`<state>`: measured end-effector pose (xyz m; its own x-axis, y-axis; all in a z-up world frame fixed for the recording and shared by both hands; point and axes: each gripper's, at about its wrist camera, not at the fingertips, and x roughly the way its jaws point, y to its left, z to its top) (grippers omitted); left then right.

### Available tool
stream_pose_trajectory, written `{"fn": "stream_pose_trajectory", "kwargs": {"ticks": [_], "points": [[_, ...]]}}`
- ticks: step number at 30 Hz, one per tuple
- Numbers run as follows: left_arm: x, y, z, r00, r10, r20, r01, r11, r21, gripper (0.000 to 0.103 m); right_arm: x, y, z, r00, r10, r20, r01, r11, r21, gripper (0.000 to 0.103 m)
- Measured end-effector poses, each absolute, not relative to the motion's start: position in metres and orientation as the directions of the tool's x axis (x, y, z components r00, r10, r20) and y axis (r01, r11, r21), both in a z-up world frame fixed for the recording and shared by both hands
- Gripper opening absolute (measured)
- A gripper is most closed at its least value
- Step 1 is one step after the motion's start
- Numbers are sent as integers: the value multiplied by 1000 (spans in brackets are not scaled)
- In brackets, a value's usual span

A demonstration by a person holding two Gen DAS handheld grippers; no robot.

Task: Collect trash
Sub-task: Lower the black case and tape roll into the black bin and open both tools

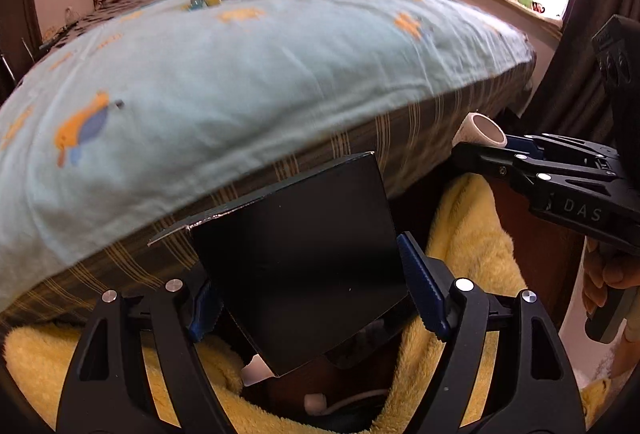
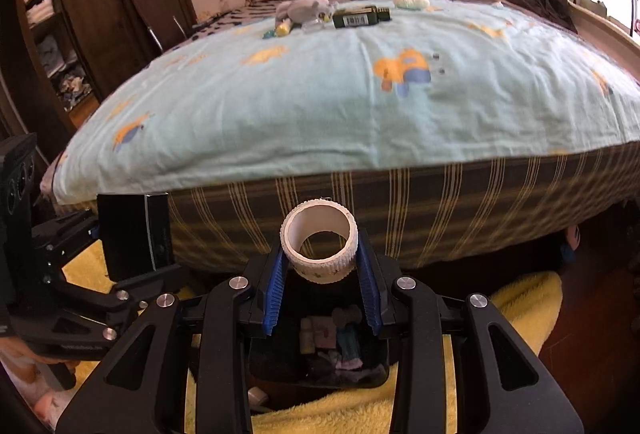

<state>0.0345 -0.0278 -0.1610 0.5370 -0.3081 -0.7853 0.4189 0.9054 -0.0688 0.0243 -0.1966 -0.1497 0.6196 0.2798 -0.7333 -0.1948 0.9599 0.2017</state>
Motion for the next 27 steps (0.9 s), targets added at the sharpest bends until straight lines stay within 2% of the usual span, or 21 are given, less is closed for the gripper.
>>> {"fn": "stream_pose_trajectory", "kwargs": {"ticks": [10,18,27], "points": [[48,-44,-211,469,-284,-836,388,917,-94,75,32,-192,-210,480,277,-832,-144,961,236,34],[58,-52,-251,353,-262,-898,389,914,-114,74,44,-202,-235,430,290,-855,-96,956,276,34],[57,-53,-271,289,-253,-923,381,915,-132,75,46,-200,-248,402,307,-863,-94,951,295,36]]}}
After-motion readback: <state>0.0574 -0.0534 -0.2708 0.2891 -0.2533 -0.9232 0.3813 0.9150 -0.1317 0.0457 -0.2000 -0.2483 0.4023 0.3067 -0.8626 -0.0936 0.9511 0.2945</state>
